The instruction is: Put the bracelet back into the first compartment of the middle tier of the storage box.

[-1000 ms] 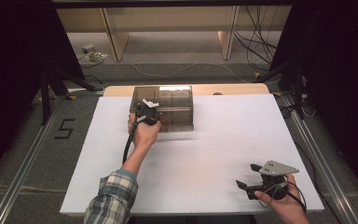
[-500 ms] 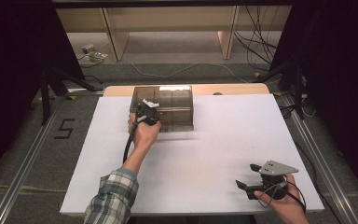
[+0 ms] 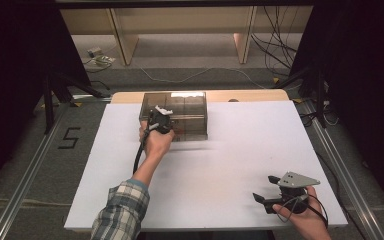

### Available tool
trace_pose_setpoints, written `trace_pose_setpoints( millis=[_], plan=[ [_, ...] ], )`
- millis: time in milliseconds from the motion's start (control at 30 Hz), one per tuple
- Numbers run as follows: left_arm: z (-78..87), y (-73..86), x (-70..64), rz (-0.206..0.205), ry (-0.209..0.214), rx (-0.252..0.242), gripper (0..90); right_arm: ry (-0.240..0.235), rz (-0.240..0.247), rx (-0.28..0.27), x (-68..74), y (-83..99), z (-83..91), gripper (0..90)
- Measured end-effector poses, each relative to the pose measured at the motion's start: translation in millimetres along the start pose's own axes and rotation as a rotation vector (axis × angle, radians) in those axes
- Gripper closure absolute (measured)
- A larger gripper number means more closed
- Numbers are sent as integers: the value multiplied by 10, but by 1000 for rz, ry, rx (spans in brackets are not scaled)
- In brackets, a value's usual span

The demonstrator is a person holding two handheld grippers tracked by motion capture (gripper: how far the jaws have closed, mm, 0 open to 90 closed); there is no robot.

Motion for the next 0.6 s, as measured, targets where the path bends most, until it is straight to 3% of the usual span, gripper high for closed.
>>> trace_pose_setpoints(
  millis=[200, 467, 600],
  plan=[
    [80, -7, 0, -2, 0, -18, 778, 1, -2, 6, 4, 2, -1, 169],
    [264, 68, -34, -29, 16, -46, 740, 3, -4, 8, 2, 5, 4, 169],
    [396, 78, -69, -31, 36, -87, 728, 4, -6, 4, 3, 4, 0, 170]
  ],
)
Point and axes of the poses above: each handheld gripper's, and its own axes: z roughly backward along the jaws, y roughly out of its underside, x roughly to its left, the point moved 4 cm from there along -z, roughly forward along the jaws, and after that the axes turned 3 degrees about -z, right-handed, at the moved point
